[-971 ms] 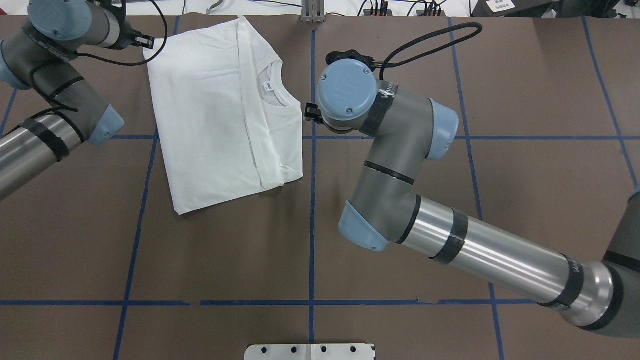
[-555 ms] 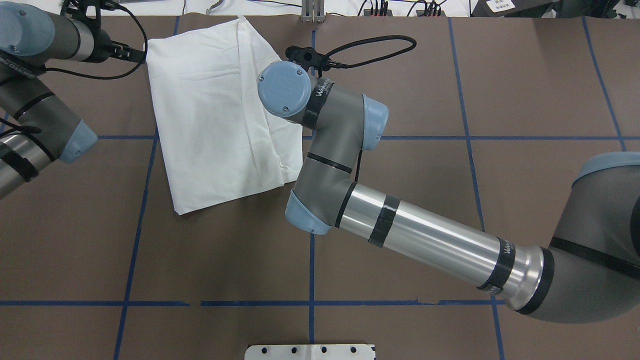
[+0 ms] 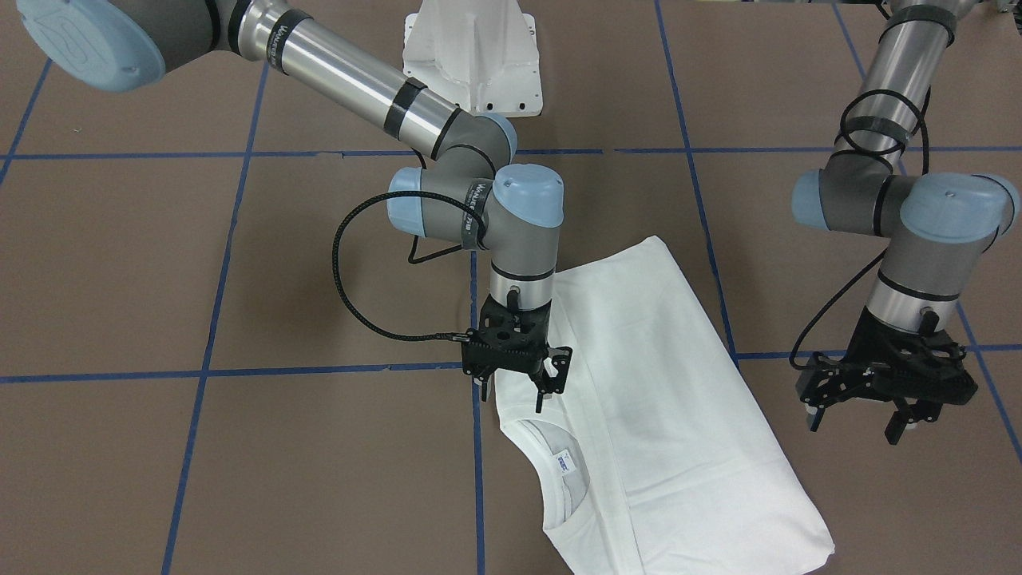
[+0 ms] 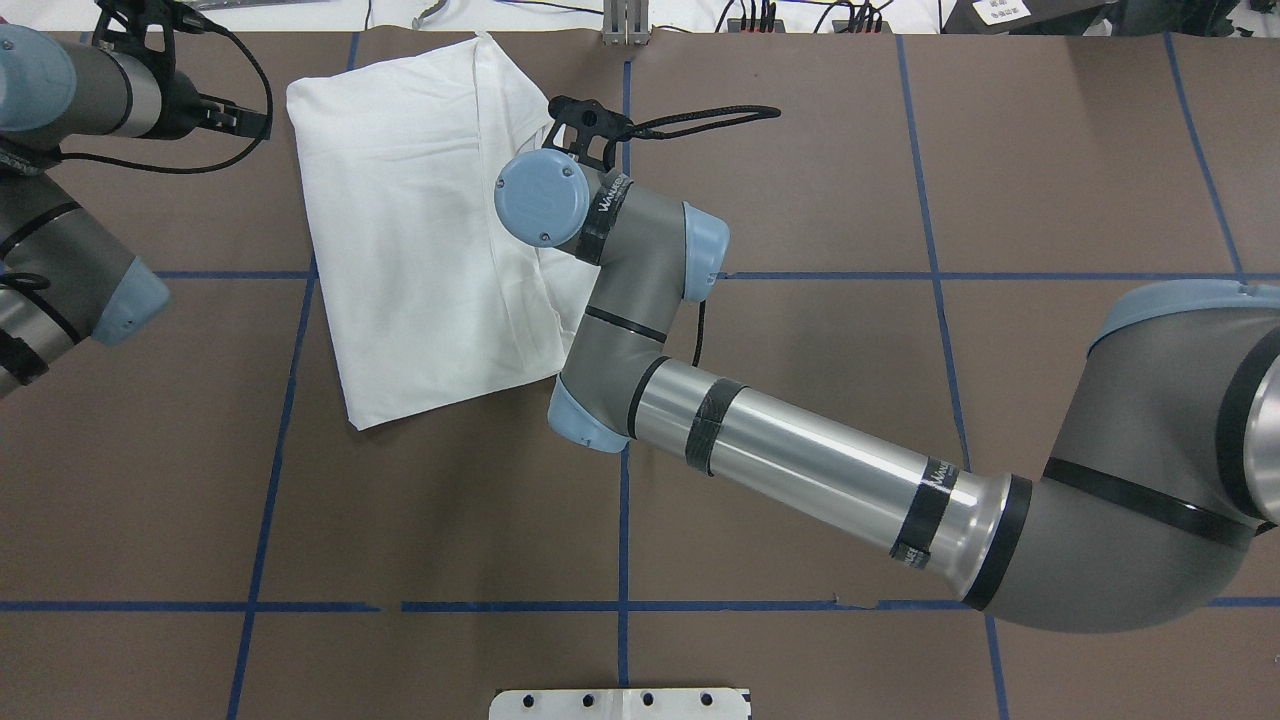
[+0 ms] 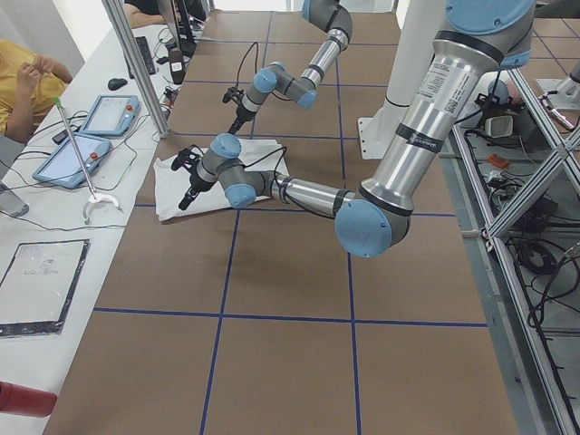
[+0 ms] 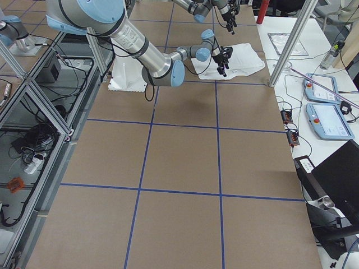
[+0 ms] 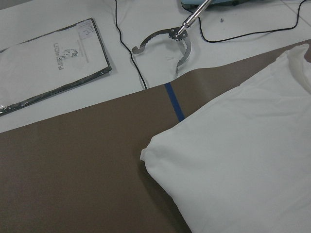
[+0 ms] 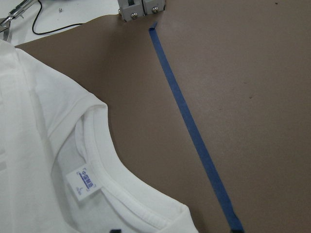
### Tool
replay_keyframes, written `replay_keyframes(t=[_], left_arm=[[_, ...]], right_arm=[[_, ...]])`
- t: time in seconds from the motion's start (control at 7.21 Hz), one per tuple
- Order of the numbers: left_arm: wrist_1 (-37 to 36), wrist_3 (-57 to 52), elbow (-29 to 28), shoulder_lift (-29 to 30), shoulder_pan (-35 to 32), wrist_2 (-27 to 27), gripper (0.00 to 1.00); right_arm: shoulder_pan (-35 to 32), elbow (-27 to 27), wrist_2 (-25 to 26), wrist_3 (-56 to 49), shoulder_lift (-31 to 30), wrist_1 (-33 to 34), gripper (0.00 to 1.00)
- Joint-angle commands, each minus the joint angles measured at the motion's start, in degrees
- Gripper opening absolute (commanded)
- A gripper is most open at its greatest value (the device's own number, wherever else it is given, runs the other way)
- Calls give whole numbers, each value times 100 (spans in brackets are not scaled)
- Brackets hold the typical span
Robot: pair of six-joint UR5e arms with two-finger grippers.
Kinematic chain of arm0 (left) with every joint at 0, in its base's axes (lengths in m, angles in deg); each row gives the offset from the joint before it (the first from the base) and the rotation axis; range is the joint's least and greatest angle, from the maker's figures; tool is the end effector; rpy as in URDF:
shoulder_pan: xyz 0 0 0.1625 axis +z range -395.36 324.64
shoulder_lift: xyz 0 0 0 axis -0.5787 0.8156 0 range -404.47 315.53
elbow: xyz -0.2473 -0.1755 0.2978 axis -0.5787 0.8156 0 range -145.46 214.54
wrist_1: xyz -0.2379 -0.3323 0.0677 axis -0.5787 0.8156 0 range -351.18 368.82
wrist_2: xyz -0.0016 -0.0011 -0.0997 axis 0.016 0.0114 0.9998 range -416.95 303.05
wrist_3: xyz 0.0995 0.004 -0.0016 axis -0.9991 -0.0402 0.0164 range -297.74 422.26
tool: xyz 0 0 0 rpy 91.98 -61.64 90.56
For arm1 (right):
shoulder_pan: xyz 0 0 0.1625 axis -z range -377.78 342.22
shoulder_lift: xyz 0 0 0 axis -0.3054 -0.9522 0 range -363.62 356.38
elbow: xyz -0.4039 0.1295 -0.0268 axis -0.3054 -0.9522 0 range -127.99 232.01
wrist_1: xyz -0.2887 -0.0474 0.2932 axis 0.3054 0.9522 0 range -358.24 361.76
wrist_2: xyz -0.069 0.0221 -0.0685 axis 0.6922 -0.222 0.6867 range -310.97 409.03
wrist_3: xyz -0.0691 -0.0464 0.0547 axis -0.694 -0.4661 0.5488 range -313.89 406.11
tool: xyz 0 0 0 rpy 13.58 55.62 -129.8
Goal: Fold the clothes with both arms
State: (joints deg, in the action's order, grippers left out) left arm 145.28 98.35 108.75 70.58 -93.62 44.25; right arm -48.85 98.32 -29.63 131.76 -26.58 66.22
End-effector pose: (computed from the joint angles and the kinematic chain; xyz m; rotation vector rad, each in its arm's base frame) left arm 0.2734 -0.6587 0.4570 0.7040 0.6898 0.0255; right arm -0.6838 -0.5905 0.1620 0.4410 -0.7628 0.5207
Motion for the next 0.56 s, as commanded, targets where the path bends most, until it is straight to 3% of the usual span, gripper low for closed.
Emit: replay_keyframes(t=[0.0,0.42], left_arm=[[3,3,23,-44,-1,-3,100],[-6,3,23,-44,-1,-3,100]], right_arm=[[66,-253,228,-284,55,-74,78],[145,-263,281,-285,55,-100,76]])
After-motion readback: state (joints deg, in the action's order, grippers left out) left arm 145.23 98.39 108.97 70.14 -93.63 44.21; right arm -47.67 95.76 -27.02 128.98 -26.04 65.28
